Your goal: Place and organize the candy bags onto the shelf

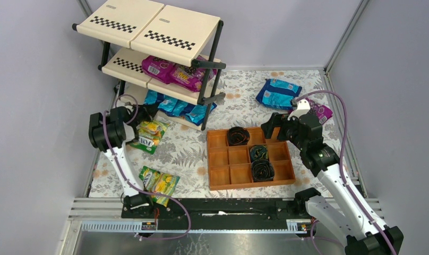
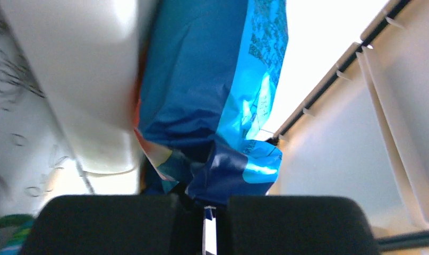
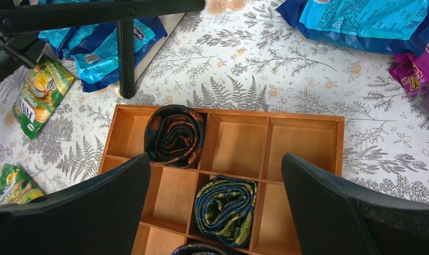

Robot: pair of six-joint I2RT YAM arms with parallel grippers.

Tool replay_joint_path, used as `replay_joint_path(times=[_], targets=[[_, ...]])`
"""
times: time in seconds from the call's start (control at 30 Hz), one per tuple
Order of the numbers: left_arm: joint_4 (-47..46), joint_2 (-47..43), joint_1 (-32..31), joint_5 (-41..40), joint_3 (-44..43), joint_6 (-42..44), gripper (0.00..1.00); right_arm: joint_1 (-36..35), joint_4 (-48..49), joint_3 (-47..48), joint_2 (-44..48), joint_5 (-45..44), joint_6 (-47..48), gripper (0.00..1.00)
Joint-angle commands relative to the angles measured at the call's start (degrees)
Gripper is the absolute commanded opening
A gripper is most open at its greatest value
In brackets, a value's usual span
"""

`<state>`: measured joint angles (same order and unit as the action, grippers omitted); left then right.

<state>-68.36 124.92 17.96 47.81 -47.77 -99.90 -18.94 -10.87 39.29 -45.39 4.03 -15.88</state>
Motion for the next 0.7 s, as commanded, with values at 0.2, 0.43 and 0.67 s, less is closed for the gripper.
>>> replay_joint_path(times=[0.2,0.43,0.67], targets=[[42.73,-5.53,0.55,-0.89,-12.56,30.53,0.00,0.22,1.54,-0.07,0.75,0.25,-0.04,1.00],[46.39,-4.91,-1.30,-0.96,-14.04,32.61,0.01,0.22,1.36,-0.04,0.76,0.21,-0.03,1.00],[54.14,-15.33,0.37,-6.69,-10.76,37.99,0.45,0.25,0.73,0.67,-0.32,0.00,0.10,1.00]])
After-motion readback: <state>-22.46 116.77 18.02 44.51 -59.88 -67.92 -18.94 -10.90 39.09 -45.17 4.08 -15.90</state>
